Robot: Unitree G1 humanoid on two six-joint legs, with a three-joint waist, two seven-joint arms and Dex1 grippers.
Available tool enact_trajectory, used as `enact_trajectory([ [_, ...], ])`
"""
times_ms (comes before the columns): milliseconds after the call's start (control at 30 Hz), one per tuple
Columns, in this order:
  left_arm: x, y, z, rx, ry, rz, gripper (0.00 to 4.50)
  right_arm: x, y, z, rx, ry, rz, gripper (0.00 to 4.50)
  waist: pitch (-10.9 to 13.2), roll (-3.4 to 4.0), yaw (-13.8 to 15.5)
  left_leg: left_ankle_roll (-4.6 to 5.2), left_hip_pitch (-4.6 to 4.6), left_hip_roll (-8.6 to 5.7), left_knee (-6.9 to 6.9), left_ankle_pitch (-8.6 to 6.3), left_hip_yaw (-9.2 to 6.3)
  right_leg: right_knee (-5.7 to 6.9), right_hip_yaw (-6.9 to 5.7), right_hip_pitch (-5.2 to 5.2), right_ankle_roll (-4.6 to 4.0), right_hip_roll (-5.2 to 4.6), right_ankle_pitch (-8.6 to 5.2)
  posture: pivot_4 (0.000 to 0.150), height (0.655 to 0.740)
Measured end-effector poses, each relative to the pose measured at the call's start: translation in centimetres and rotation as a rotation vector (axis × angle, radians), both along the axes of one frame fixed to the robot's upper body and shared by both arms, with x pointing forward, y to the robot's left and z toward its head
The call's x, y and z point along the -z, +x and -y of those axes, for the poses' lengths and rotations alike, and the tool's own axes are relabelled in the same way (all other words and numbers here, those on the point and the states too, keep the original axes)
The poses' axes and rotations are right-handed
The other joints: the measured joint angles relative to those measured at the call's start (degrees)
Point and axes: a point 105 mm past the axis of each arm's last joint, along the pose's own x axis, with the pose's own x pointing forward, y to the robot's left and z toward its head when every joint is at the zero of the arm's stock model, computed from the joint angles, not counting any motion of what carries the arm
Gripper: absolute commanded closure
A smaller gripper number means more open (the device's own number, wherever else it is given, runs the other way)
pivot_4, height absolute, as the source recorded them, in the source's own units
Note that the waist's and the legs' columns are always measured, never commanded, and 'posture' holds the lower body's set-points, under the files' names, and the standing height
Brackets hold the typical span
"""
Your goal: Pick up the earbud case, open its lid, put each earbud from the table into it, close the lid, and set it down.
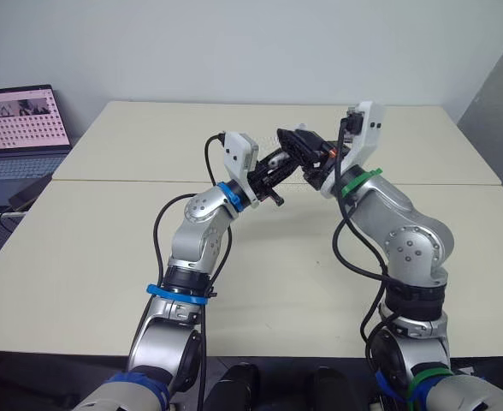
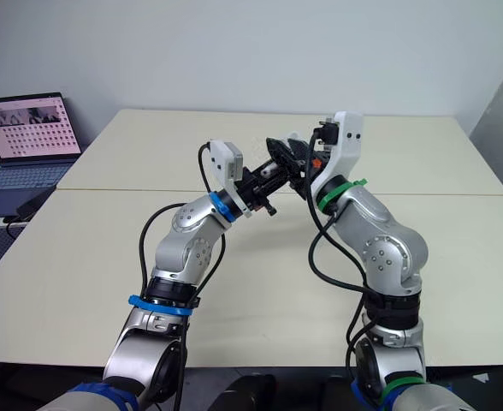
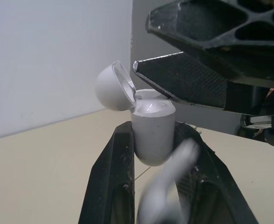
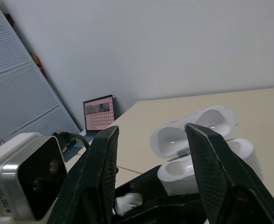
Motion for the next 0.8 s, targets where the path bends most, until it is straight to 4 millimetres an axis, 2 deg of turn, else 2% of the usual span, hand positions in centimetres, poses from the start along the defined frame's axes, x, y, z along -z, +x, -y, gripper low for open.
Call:
enact_trajectory([
  [267,0.0,-0.3,0.0,0.008,0.003,0.002,3.77,0.6,0.4,2.2,0.058,-0.024,-0.011,2.07,0.00,0.00,0.01,0.00,0.00,0.01,-0.01,0.00,0.01,0.00,0.01,0.03,0.00,0.00,0.00,0.150,0.7400],
  [500,0.6,0.2,-0.9,-0.018,0.023,-0.016,3.77,-0.1,0.0,2.8,0.056,-0.009,0.012,2.07,0.00,0.00,0.04,0.00,-0.02,0.02,-0.02,0.00,0.01,-0.01,0.01,0.01,0.00,0.00,0.00,0.150,0.7400],
  [700,1.0,0.7,-1.9,-0.048,0.032,-0.031,3.77,0.1,0.2,5.2,0.117,-0.066,0.019,2.07,0.00,0.00,0.08,0.01,-0.03,0.01,-0.02,0.00,0.03,-0.02,0.01,0.06,0.01,-0.01,0.00,0.150,0.7400],
  [800,1.0,0.8,-2.2,-0.057,0.044,-0.028,3.77,1.3,0.2,6.6,0.149,-0.120,-0.008,2.07,0.00,-0.01,0.12,0.01,-0.04,0.02,-0.02,0.00,0.03,-0.02,0.01,0.08,0.01,-0.01,-0.01,0.150,0.7400],
])
